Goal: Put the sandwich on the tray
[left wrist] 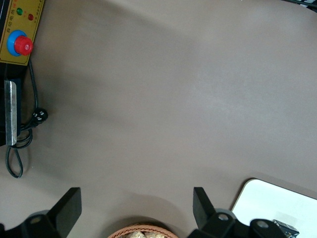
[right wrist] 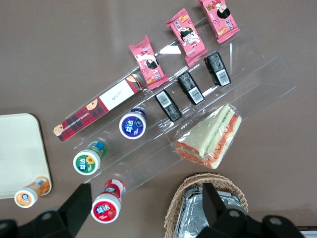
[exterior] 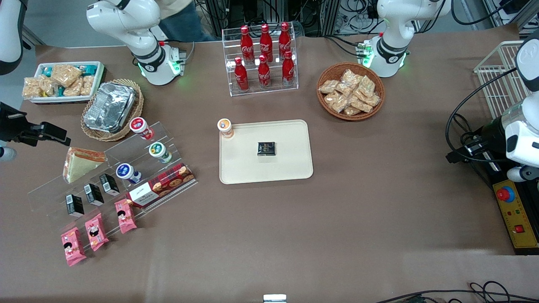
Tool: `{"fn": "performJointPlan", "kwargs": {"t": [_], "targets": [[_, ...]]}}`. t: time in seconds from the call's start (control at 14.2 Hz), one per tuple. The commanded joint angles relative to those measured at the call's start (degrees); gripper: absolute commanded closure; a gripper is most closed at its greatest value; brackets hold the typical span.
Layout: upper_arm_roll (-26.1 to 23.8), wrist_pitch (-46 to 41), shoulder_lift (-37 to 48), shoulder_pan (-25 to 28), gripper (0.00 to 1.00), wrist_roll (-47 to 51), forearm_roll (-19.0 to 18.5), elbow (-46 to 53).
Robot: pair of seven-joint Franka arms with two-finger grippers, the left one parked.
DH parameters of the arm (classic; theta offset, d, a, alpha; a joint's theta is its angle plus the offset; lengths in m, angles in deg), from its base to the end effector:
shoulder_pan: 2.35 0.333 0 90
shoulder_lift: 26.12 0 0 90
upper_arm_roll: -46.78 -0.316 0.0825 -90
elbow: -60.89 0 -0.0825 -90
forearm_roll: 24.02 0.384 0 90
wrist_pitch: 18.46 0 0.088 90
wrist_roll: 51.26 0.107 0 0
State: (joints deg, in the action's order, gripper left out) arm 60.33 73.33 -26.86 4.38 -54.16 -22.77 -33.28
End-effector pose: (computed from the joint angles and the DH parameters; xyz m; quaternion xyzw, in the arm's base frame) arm 0.5546 -0.0633 0.5858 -0.9990 0.0349 0.0261 0.0116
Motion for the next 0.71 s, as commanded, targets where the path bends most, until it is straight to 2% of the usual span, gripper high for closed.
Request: {"fn": "performJointPlan", "kwargs": {"t": [0.0,0.28,0.63], "targets": [[0.2,-0.5,-0.2,-0.8,0.01,5.9,-1.1,1.1],[0.9,-0.8,-0.4,-3.5,0.01,15.8,-1.0,0.9],[1.0,-3.0,-1.0,-4.3,0.01,34.7,-1.6,0.0]]}}
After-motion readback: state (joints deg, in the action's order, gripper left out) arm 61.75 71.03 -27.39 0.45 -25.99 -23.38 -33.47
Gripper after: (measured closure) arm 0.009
